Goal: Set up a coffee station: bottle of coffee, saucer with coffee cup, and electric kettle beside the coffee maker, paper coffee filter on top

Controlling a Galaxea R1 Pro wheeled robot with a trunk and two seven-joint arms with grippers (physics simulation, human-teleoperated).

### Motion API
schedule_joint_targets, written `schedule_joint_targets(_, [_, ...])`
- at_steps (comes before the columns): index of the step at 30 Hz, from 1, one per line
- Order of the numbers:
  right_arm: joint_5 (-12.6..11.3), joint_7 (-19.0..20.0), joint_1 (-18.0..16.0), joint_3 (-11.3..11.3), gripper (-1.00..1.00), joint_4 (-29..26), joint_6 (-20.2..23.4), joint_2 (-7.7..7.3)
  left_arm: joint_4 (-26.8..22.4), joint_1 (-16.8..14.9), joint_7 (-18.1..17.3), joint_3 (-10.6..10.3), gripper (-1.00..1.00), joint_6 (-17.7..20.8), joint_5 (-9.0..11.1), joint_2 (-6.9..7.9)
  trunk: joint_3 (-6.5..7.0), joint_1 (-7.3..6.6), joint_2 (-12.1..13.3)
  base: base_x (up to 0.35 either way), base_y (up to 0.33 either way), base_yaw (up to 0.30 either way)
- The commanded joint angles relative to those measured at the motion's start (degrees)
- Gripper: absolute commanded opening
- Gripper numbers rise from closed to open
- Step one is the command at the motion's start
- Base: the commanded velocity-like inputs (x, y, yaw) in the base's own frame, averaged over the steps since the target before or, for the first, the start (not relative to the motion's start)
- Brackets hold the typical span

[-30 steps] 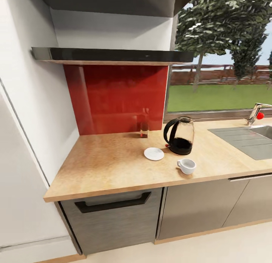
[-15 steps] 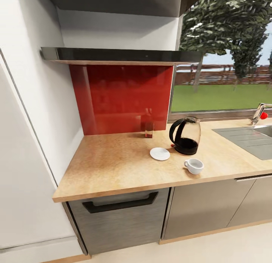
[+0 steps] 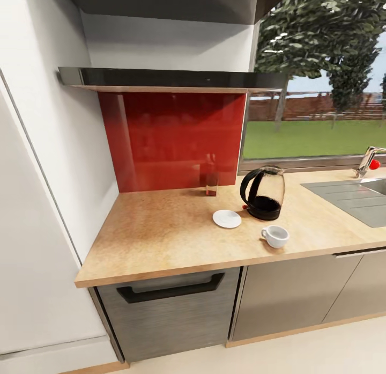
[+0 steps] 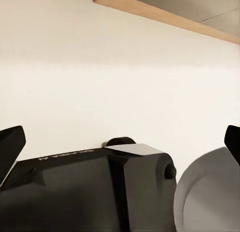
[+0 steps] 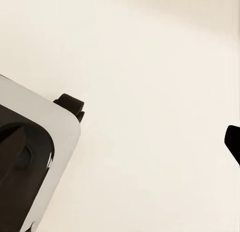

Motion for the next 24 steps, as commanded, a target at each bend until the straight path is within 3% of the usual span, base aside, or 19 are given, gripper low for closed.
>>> schedule_joint_targets(1, [0.60,0.07,-0.03,-0.14,1.00,0.01,-0.54,-0.10,0.04,-0.03,-0.07,-0.48,1.00,-0.37,0.35,0.01,-0.06,0.00,-0.03,0.000,0.000,0.000])
schedule_joint_targets(9, [0.25,0.10,-0.58,-0.25,1.00,-0.07,-1.74,-0.88,0.05,0.06,-0.08,-0.08,1.00,-0.34,0.39,0.02,-0.06,0.00,-0.03,0.000,0.000,0.000])
schedule_joint_targets(12, [-1.78,0.10,-0.81,-0.28,1.00,-0.11,-1.81,-1.02,0.05,0.05,-0.07,0.00,1.00,-0.34,0.39,0.01,-0.06,0.00,-0.03,0.000,0.000,0.000])
schedule_joint_targets(13, [-8.53,0.38,-1.77,-0.29,1.00,-9.66,-1.91,-1.65,0.05,0.07,-0.07,0.05,1.00,-0.34,0.38,0.07,-0.06,0.00,-0.03,0.000,0.000,0.000])
schedule_joint_targets(16, [-9.03,0.73,-1.60,-0.30,1.00,-17.04,-1.70,-2.20,0.05,0.06,-0.07,0.04,1.00,-0.34,0.37,0.05,-0.06,0.00,-0.03,0.000,0.000,0.000])
schedule_joint_targets(17, [-9.30,2.45,-1.38,-0.30,1.00,-24.83,-1.45,-2.74,0.05,0.06,-0.07,0.04,1.00,-0.34,0.39,0.07,-0.06,0.00,-0.03,0.000,0.000,0.000])
schedule_joint_targets(18, [-9.33,3.41,-1.34,-0.30,1.00,-26.68,-1.39,-2.83,0.05,0.07,-0.07,0.05,1.00,-0.34,0.39,0.07,-0.06,0.00,-0.03,0.000,0.000,0.000])
schedule_joint_targets(21, [-9.38,9.84,-0.87,-0.70,1.00,-34.08,-0.46,-3.08,0.05,0.08,-0.07,0.05,1.00,-0.34,0.39,0.05,-0.06,0.00,-0.03,0.000,0.000,0.000])
schedule_joint_targets(24, [-9.40,15.67,-0.54,-3.27,1.00,-39.46,2.61,-3.17,0.05,0.08,-0.07,0.05,1.00,-0.34,0.38,0.05,-0.06,0.00,-0.03,0.000,0.000,0.000])
